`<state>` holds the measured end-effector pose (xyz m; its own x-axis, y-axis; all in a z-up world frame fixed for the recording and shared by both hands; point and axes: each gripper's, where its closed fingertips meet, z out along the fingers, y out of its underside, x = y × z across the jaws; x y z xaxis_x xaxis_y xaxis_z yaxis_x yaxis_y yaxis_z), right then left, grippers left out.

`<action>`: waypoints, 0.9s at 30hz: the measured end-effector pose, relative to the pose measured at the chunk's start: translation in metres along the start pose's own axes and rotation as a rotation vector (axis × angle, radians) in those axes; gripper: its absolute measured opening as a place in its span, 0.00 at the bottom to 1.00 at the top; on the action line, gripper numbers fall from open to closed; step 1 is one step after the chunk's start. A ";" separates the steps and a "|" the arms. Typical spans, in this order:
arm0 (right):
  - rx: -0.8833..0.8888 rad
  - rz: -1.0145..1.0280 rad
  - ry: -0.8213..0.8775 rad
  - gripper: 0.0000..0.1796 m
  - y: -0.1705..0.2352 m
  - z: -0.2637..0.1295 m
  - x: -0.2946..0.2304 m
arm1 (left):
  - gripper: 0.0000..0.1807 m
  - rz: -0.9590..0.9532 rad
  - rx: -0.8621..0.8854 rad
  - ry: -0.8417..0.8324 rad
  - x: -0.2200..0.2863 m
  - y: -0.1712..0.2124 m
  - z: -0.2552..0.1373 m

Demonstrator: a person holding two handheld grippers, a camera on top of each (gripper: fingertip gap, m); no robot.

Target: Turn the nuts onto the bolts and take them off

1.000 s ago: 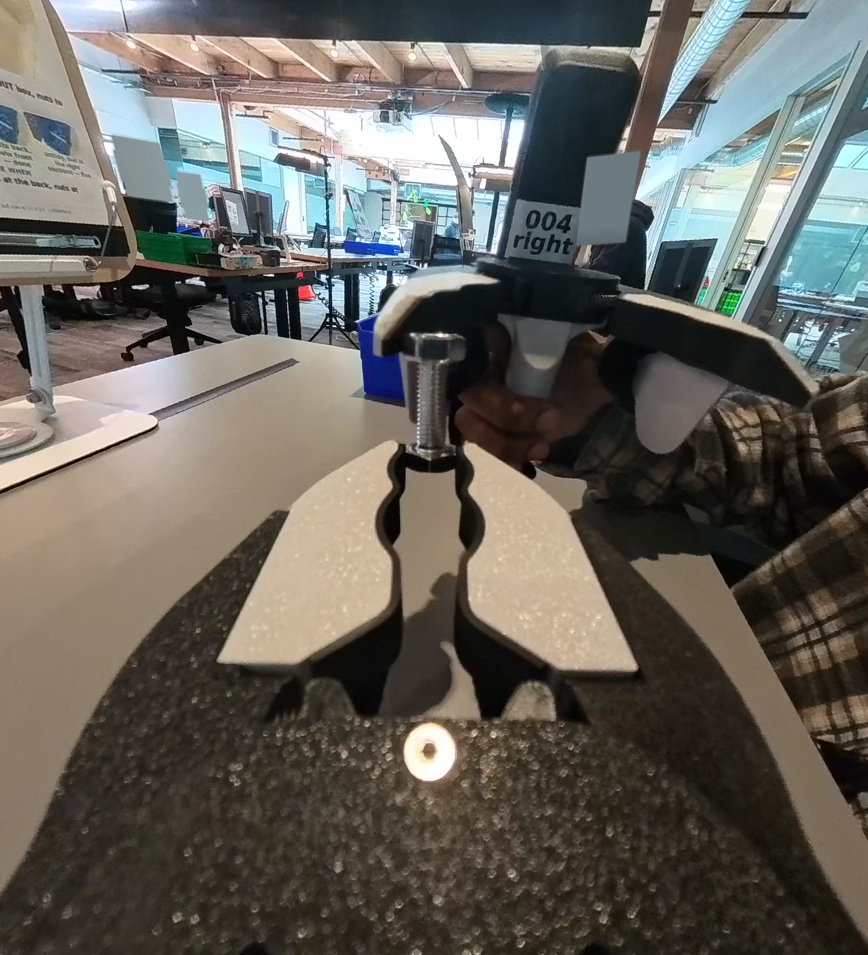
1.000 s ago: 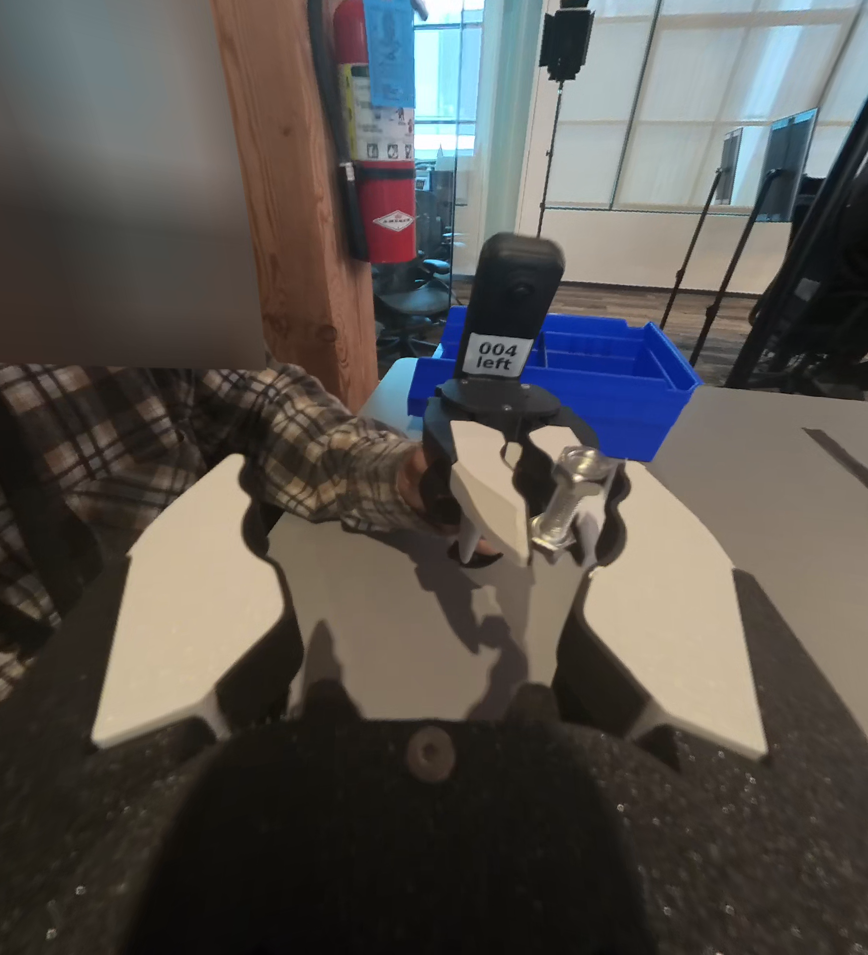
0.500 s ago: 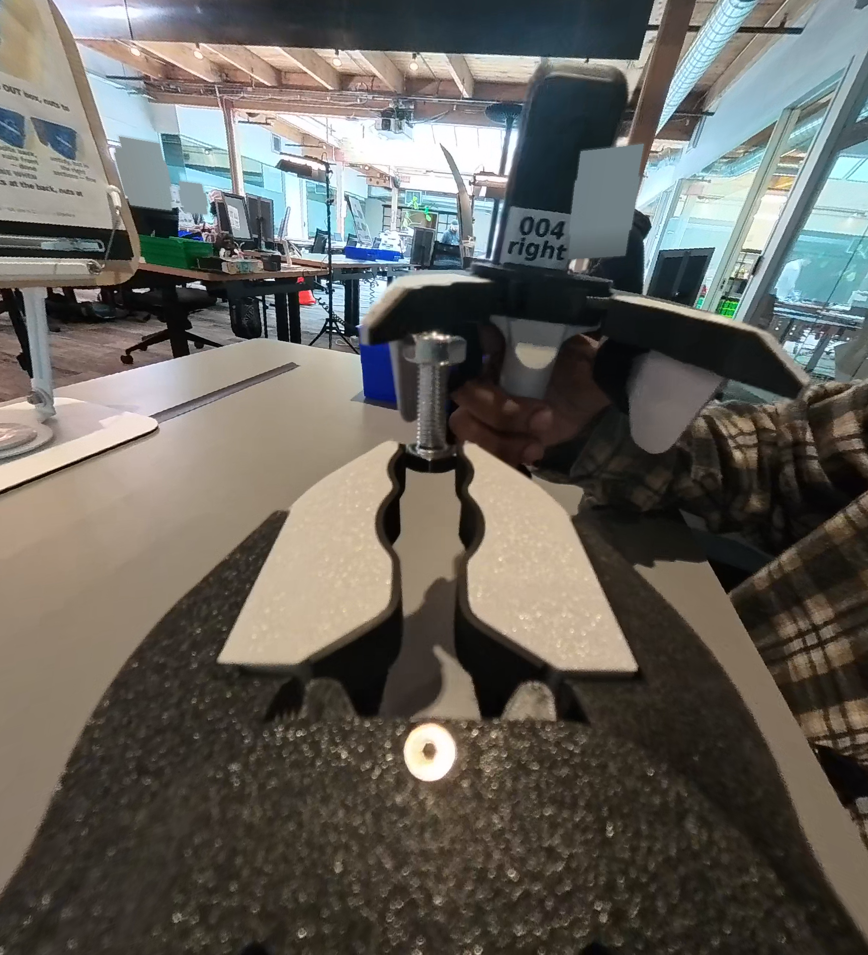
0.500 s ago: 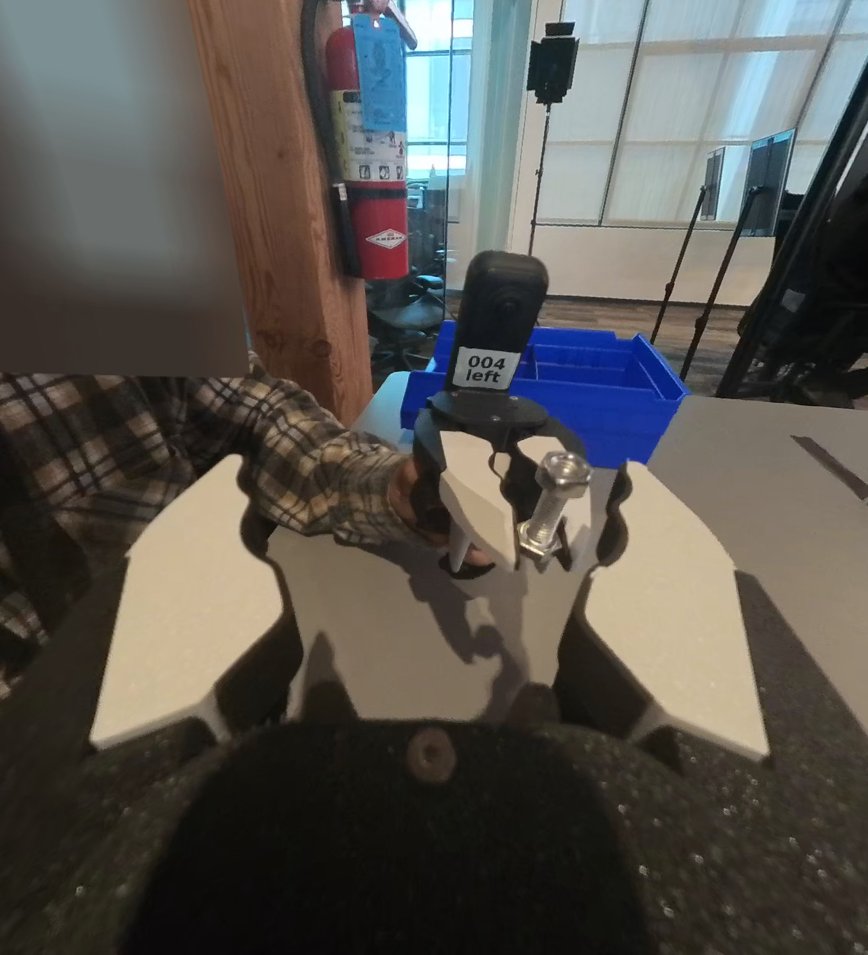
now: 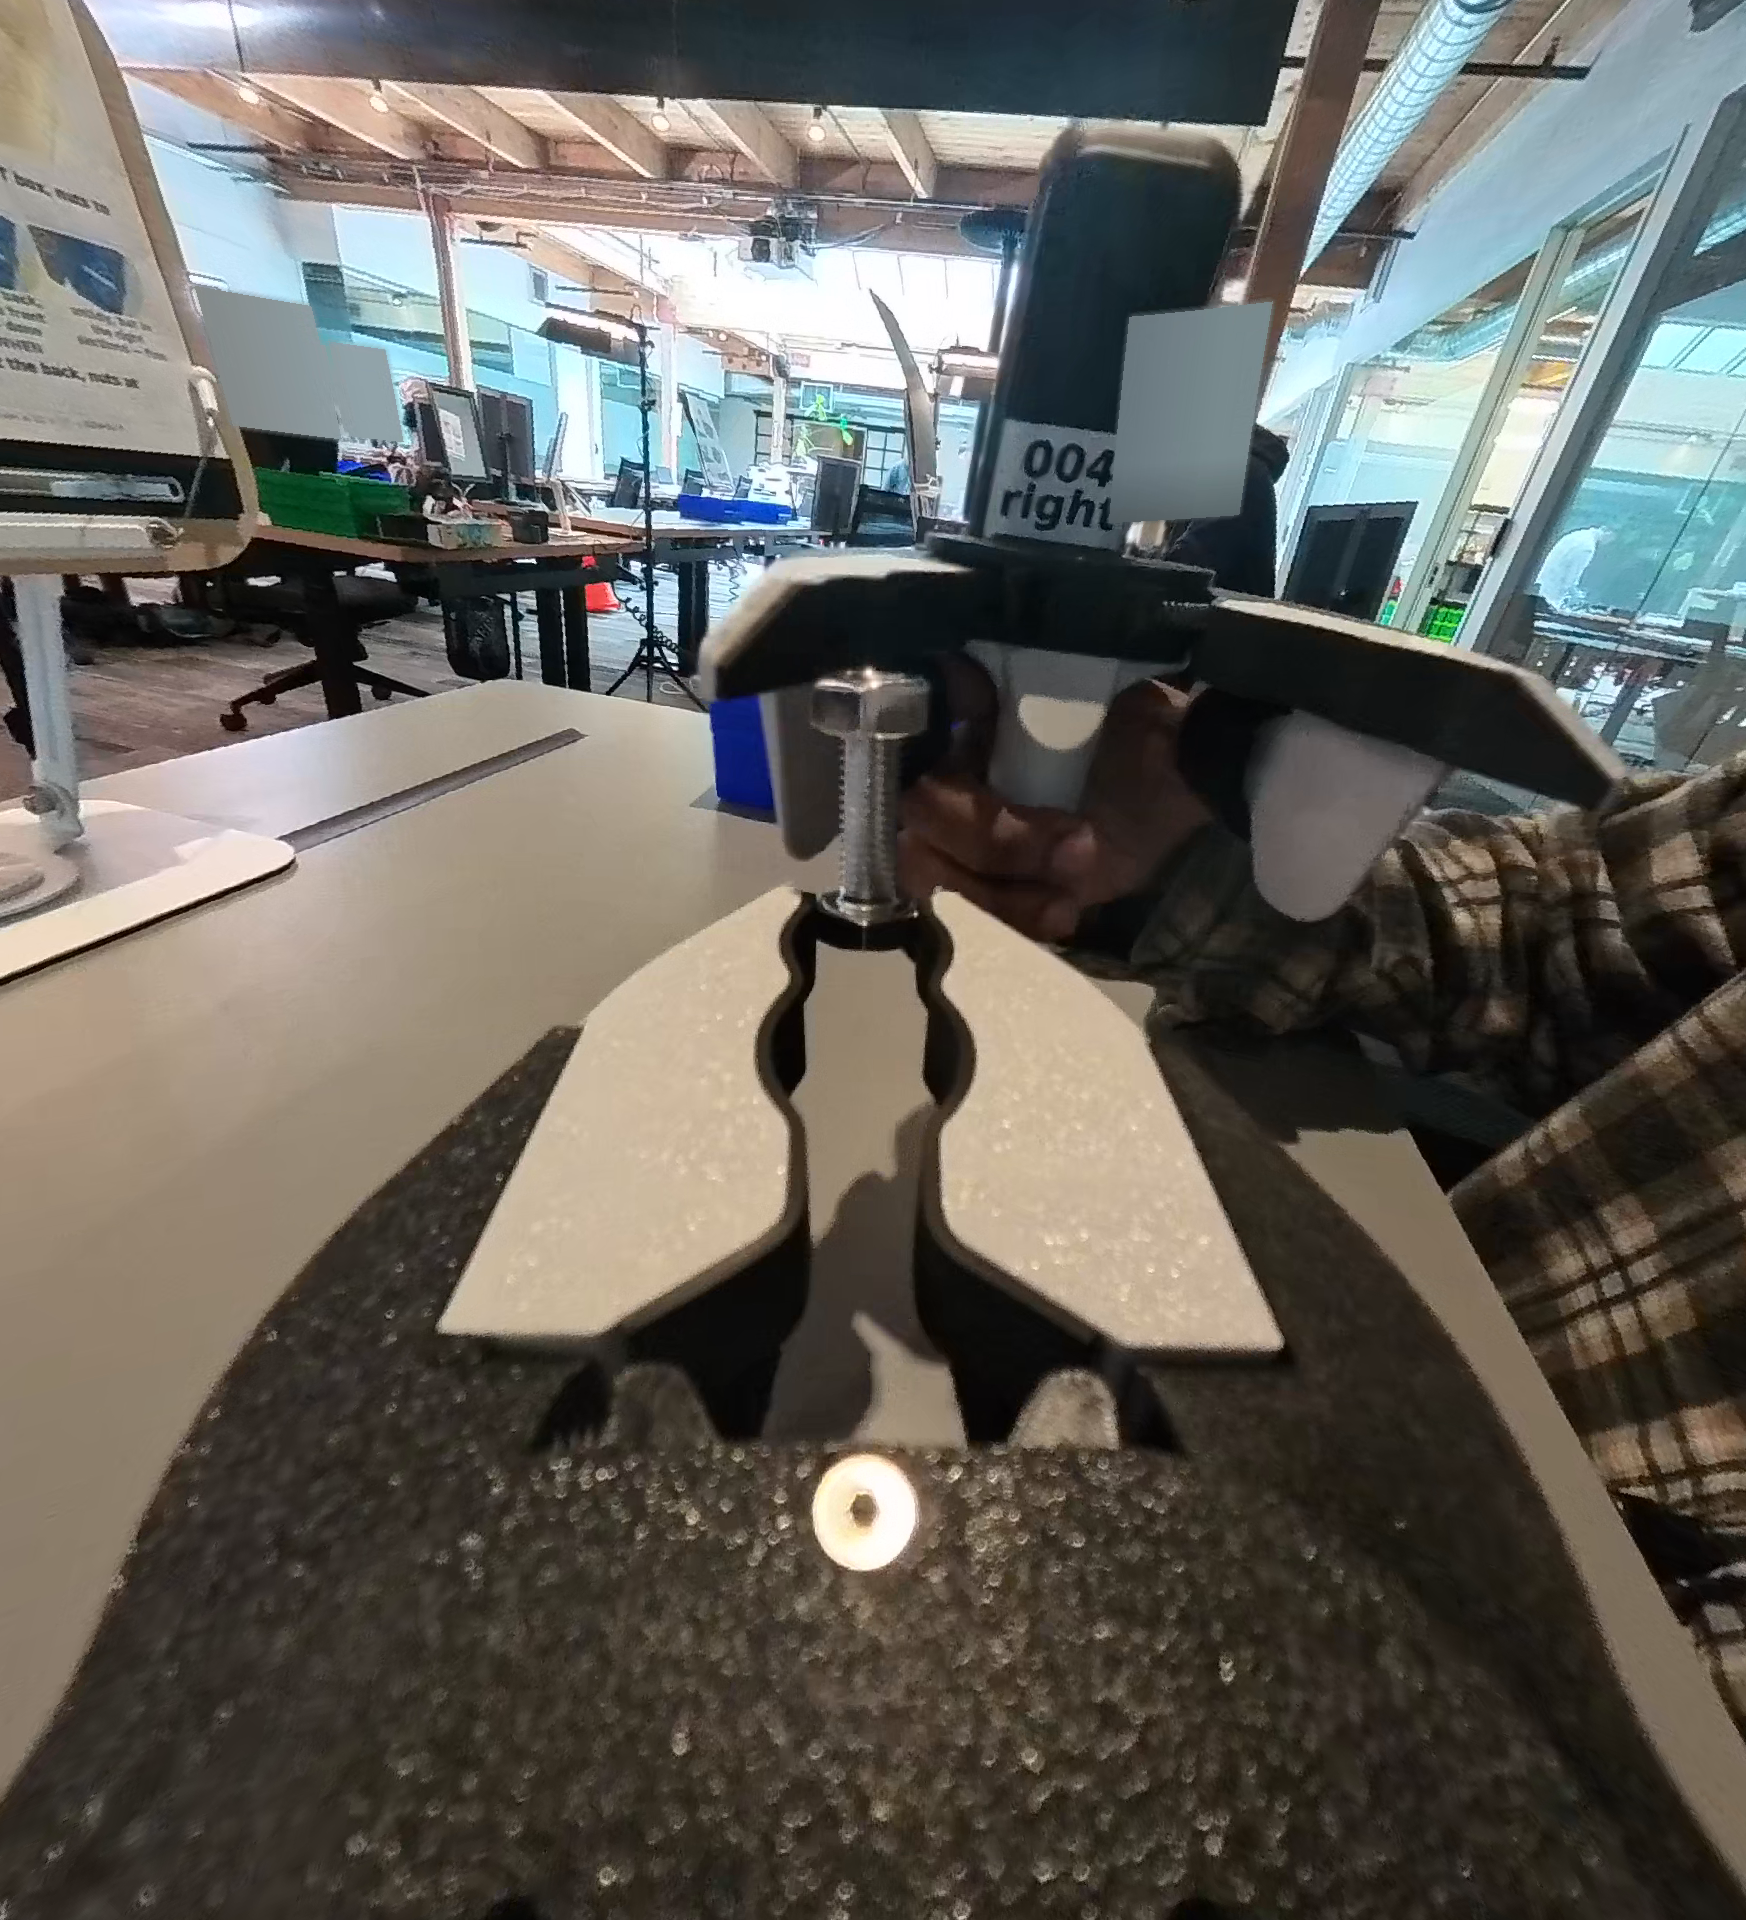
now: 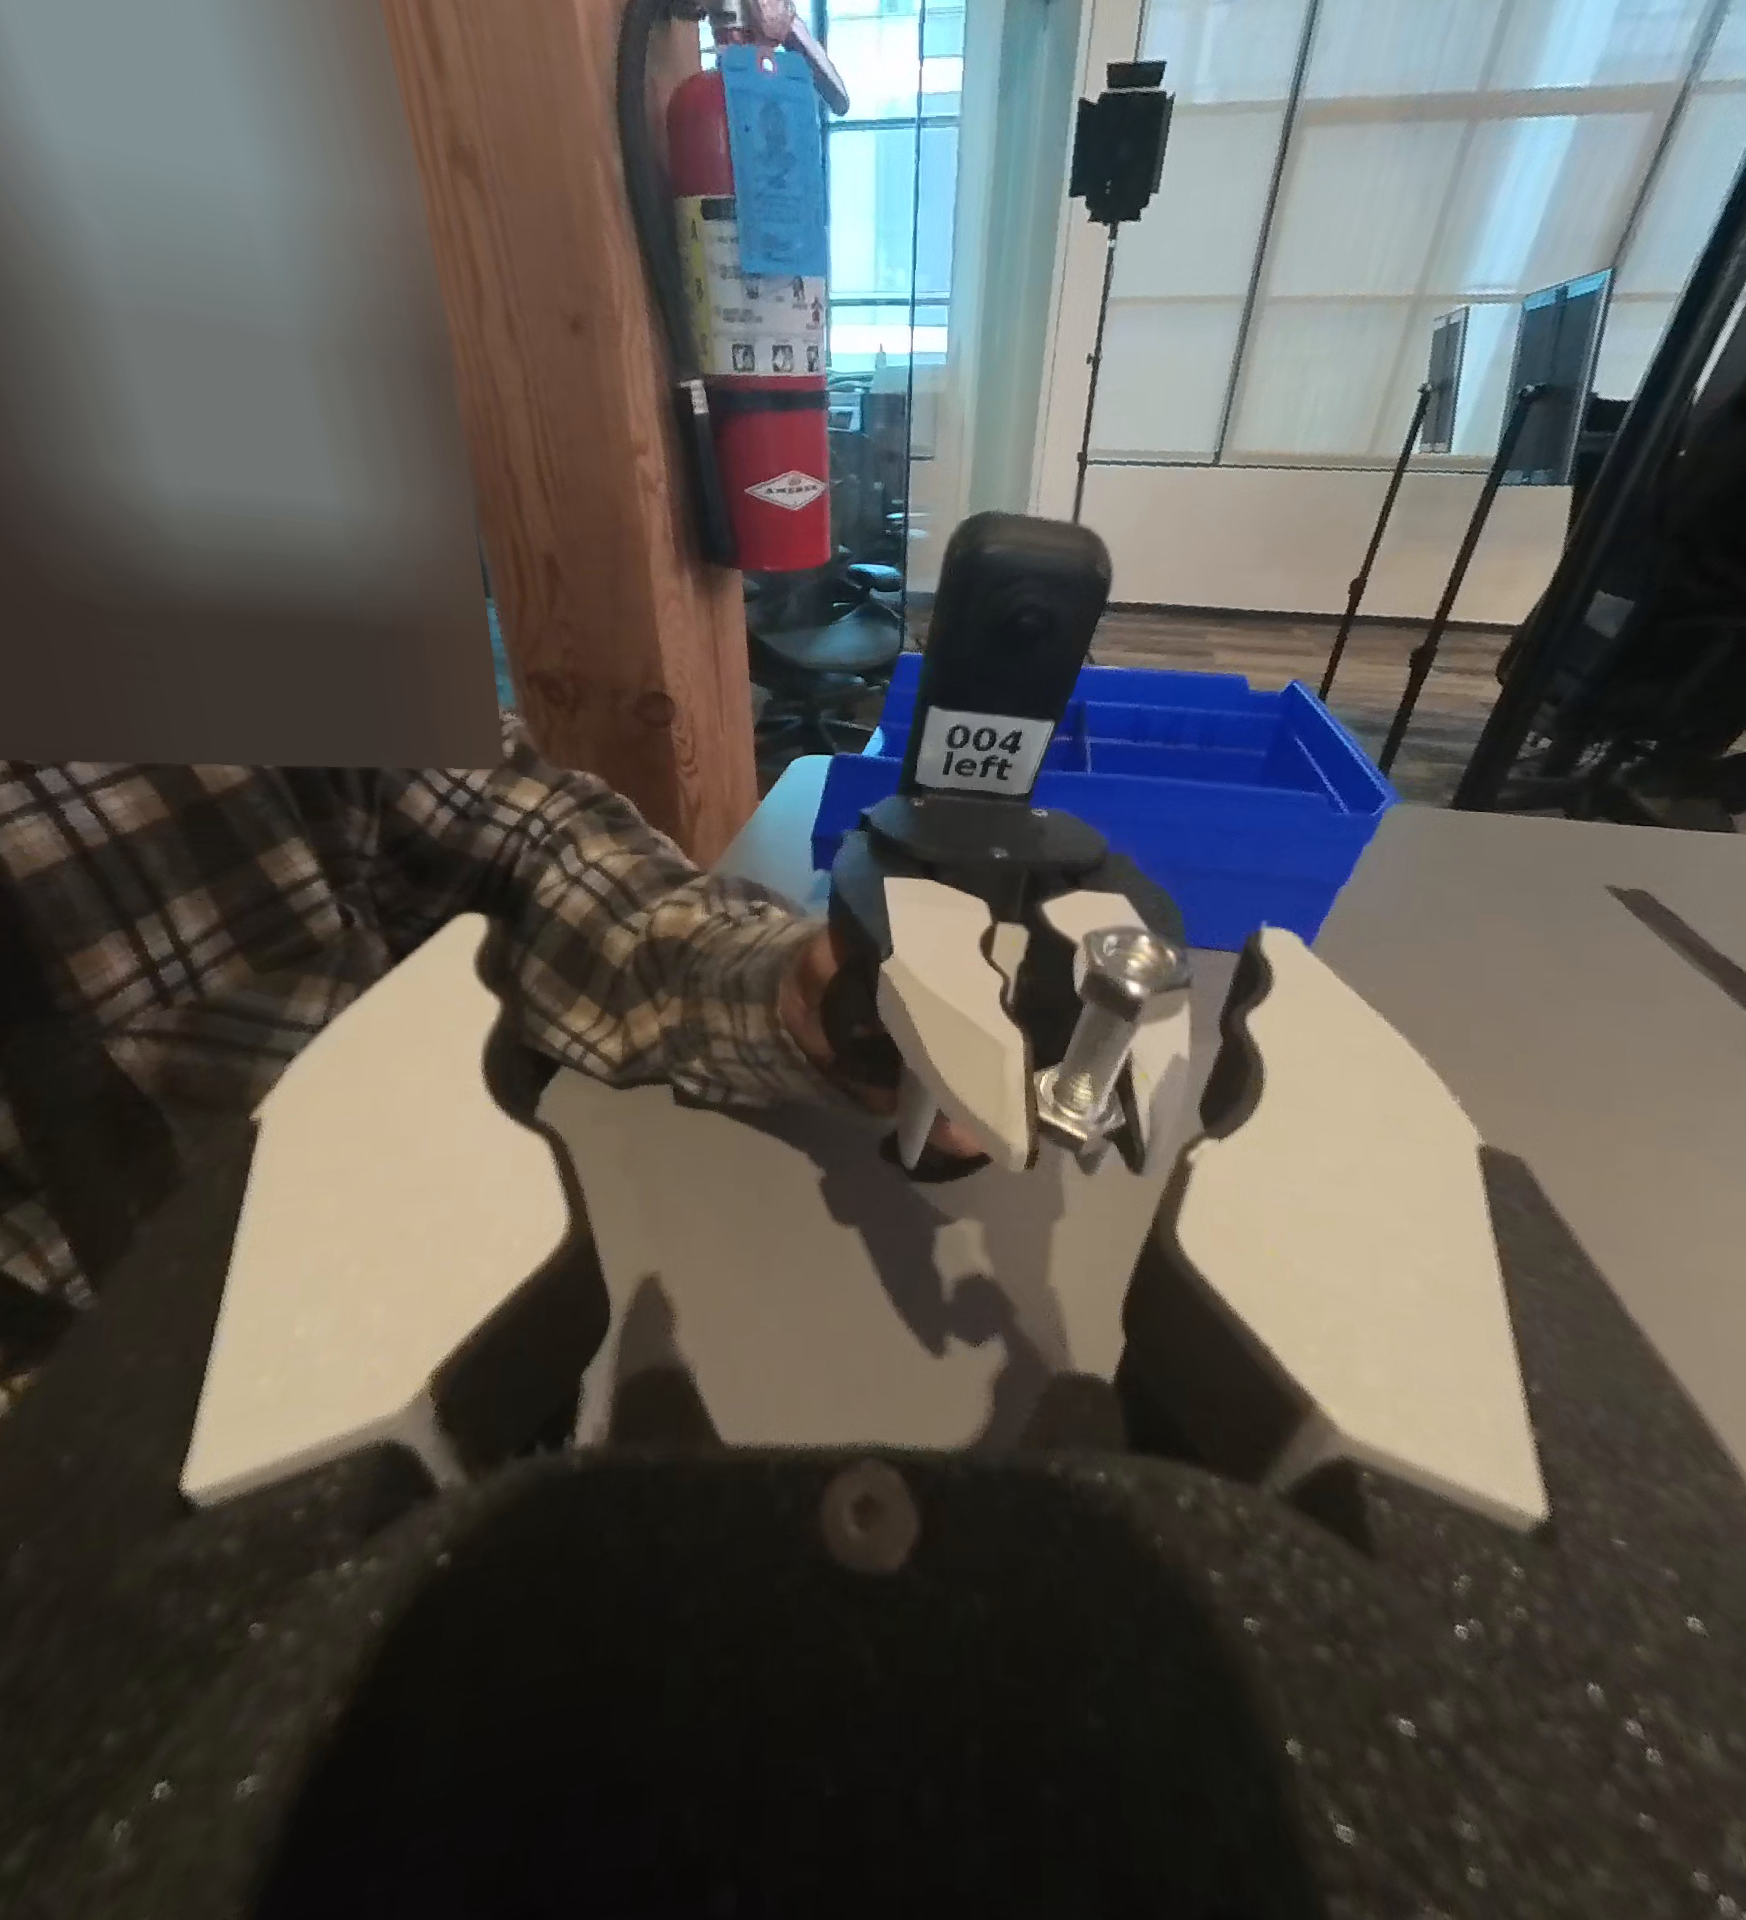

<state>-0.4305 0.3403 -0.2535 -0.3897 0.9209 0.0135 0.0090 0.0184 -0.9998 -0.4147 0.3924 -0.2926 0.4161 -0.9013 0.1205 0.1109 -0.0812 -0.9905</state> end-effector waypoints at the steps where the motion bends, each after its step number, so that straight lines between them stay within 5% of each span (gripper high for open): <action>1: -0.008 0.000 -0.013 0.70 0.001 0.003 -0.002 | 0.10 0.001 -0.001 -0.001 0.000 0.000 0.001; 27: -0.022 0.010 -0.022 0.75 0.003 0.005 -0.008 | 0.09 -0.001 0.007 -0.011 -0.001 -0.001 -0.001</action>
<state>-0.4325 0.3310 -0.2570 -0.4097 0.9122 0.0030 0.0333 0.0182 -0.9993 -0.4163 0.3933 -0.2914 0.4254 -0.8967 0.1222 0.1178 -0.0790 -0.9899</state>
